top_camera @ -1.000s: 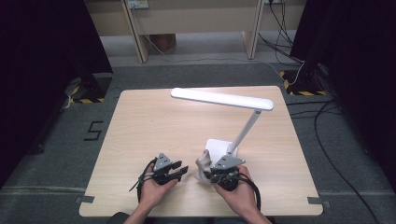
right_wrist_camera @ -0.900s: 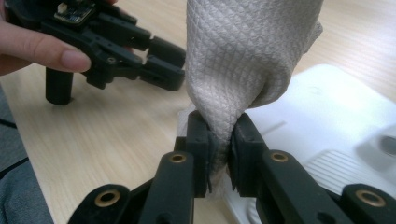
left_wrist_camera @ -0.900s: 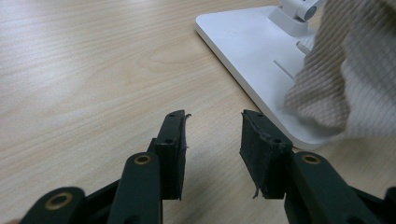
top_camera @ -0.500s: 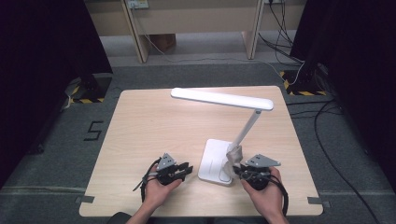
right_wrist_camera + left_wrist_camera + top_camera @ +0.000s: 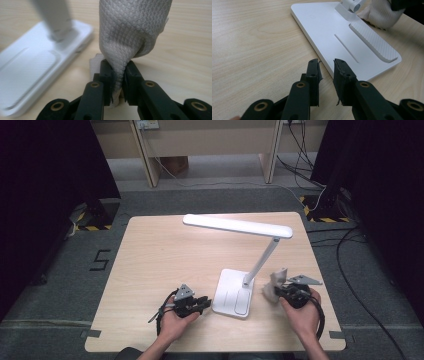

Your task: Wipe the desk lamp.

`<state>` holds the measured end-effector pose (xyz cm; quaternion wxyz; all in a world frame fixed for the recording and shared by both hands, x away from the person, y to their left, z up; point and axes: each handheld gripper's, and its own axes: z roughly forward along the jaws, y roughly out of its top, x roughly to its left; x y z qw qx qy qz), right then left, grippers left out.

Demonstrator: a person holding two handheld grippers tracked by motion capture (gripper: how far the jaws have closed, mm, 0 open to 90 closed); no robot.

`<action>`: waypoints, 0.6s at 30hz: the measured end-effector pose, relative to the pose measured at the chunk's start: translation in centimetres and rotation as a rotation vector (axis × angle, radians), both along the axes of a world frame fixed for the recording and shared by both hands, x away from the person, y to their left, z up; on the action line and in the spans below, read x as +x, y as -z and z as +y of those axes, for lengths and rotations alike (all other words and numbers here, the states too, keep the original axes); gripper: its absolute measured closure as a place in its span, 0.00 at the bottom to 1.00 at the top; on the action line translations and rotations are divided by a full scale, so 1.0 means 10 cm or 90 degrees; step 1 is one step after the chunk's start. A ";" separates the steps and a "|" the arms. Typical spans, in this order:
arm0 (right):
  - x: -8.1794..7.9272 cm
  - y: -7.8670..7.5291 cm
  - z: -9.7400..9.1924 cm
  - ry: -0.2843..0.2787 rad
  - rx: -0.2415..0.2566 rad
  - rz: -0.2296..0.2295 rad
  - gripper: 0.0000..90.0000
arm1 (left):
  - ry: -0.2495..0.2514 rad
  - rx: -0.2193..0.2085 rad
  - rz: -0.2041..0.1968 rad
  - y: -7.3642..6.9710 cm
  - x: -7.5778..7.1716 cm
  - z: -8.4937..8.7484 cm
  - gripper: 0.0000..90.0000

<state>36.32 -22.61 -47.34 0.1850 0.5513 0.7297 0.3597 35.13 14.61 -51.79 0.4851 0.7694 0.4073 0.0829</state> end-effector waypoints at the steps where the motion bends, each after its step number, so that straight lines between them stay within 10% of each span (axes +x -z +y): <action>1: 0.05 0.00 -0.06 0.003 -0.004 -0.004 0.89 | 0.001 0.000 0.000 0.00 0.00 0.00 0.82; 13: 0.49 0.17 -0.14 0.020 -0.036 0.030 0.72 | -0.003 -0.002 0.000 0.01 0.01 0.01 0.80; 18: 0.46 0.09 -0.15 0.035 -0.039 -0.006 0.59 | -0.004 0.000 -0.009 0.01 0.01 0.01 0.78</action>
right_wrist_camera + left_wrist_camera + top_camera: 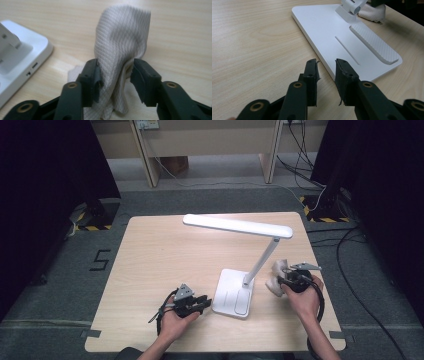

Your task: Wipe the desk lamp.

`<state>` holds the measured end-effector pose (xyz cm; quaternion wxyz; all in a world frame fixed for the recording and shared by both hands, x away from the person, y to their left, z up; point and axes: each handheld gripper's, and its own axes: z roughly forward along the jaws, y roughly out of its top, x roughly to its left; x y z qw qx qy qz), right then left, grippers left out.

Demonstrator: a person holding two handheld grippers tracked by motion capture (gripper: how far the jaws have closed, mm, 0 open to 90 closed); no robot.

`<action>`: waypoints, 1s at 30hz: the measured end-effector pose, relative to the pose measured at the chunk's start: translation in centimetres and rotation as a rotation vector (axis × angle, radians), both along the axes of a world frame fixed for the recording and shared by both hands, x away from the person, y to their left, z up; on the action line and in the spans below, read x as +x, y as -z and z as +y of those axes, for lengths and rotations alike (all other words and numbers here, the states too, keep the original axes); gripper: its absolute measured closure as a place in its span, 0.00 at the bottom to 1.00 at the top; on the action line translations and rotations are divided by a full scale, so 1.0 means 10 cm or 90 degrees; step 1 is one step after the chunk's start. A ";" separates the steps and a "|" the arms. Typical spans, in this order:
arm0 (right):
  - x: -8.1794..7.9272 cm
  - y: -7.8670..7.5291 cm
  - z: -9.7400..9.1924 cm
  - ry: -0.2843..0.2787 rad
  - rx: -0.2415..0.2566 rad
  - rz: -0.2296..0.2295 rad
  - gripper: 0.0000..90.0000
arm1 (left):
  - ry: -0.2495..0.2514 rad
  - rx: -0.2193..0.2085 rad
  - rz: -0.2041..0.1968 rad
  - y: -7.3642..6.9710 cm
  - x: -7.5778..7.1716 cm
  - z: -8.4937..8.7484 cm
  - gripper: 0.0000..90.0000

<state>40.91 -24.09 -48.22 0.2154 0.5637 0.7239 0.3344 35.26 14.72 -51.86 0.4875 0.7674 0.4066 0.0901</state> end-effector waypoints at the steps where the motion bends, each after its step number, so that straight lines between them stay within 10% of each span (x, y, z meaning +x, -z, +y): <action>1: -0.03 -0.05 0.00 0.005 -0.004 -0.016 0.58 | 0.000 -0.001 0.000 0.00 0.00 0.00 0.78; 7: -0.31 -0.39 0.15 -0.023 -0.030 -0.076 0.69 | -0.014 -0.009 0.003 -0.02 0.05 0.01 0.78; 11: -0.42 -0.19 0.47 -0.121 -0.001 0.005 0.86 | -0.037 0.008 0.013 -0.02 0.13 0.01 0.80; 15: -0.36 0.07 0.65 -0.146 -0.002 0.077 0.91 | -0.045 0.025 0.025 -0.01 0.19 -0.02 0.86; 30: -0.24 0.16 0.86 -0.164 -0.026 0.087 1.00 | 0.007 0.051 0.062 0.01 0.21 -0.17 0.95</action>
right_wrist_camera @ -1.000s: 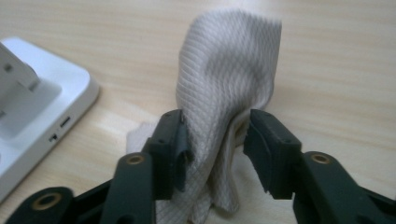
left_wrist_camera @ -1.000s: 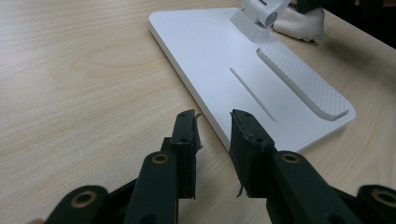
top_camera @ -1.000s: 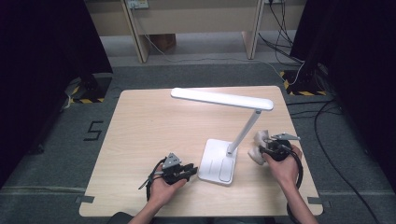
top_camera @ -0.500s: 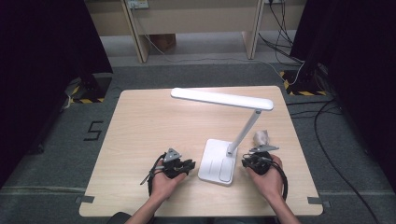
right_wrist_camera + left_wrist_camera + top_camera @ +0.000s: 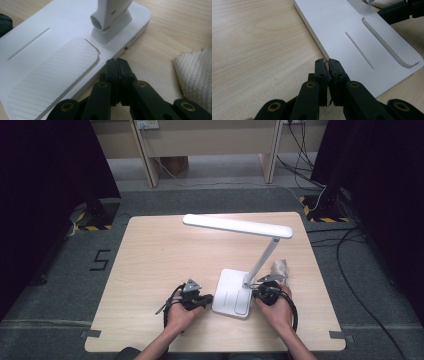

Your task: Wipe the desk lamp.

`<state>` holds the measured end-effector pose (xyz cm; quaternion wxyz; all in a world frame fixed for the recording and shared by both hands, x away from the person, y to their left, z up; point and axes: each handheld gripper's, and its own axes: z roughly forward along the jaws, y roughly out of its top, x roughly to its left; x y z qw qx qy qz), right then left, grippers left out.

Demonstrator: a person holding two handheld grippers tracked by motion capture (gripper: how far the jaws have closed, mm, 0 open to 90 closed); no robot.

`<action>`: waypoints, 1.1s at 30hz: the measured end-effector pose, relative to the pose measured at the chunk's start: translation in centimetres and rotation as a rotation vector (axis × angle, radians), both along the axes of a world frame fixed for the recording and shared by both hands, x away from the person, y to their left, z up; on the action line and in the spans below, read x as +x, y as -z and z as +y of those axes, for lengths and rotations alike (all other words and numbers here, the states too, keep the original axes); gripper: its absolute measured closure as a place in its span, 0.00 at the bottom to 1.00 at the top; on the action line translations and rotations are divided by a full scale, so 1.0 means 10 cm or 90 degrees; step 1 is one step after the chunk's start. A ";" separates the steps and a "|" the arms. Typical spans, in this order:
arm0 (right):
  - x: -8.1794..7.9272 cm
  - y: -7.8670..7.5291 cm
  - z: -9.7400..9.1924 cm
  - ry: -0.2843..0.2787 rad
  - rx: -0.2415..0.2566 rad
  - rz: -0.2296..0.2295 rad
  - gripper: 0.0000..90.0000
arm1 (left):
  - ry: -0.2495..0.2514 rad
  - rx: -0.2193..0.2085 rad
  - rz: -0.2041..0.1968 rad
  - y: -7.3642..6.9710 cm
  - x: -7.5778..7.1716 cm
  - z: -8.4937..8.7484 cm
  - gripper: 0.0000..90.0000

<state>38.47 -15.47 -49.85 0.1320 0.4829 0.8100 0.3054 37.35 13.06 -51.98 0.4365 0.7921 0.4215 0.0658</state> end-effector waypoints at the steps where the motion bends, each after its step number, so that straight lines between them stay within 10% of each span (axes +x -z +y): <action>1: 0.01 0.01 0.00 0.001 0.005 -0.002 1.00 | 0.001 0.001 0.001 0.00 0.00 0.00 0.95; 33: -0.18 0.00 0.36 -0.005 -0.016 -0.021 0.99 | -0.041 0.033 -0.004 -0.03 -0.01 0.13 0.95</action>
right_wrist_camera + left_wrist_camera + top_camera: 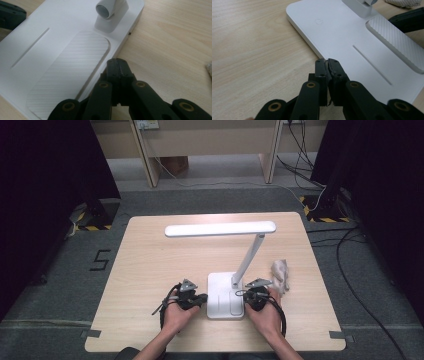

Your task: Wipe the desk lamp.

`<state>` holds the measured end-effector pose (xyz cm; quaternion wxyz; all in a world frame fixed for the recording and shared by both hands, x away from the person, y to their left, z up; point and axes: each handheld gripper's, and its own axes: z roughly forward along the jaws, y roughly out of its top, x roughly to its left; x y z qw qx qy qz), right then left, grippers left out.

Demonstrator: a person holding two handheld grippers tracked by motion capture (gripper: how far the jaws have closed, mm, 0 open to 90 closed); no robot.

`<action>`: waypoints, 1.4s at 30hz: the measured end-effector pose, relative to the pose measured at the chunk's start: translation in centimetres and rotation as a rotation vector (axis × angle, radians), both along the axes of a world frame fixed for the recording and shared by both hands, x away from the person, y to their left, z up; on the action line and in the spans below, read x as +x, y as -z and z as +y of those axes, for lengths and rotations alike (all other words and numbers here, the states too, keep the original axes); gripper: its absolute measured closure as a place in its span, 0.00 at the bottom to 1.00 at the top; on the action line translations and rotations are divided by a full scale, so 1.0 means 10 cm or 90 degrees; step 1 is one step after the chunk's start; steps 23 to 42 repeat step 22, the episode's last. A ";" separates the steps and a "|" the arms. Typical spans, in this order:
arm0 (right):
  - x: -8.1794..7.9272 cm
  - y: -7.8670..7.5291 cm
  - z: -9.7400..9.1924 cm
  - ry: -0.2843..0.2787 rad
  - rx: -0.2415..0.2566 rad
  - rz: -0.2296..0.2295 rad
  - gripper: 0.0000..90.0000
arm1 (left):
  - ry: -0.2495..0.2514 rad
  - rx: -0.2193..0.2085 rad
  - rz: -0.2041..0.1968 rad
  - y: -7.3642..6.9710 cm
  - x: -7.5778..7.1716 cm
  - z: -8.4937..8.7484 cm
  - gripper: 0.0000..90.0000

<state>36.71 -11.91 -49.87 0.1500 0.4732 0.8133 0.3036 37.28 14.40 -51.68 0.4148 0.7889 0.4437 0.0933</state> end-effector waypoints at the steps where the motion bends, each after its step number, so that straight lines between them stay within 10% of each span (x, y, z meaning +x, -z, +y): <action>1: 0.00 0.00 0.00 -0.001 0.002 0.001 0.97 | -0.001 -0.006 -0.001 0.01 0.00 0.01 0.95; 12: -0.15 -0.12 -0.43 -0.027 0.074 -0.104 0.67 | -0.024 -0.014 -0.101 -0.12 -0.22 0.43 0.70; 18: -0.36 -0.11 -0.79 -0.024 0.117 -0.158 0.52 | -0.062 -0.037 -0.107 -0.06 -0.44 0.73 0.53; 42: -0.49 -0.03 -0.92 0.004 0.129 -0.161 0.44 | -0.068 -0.052 -0.092 -0.01 -0.49 0.75 0.48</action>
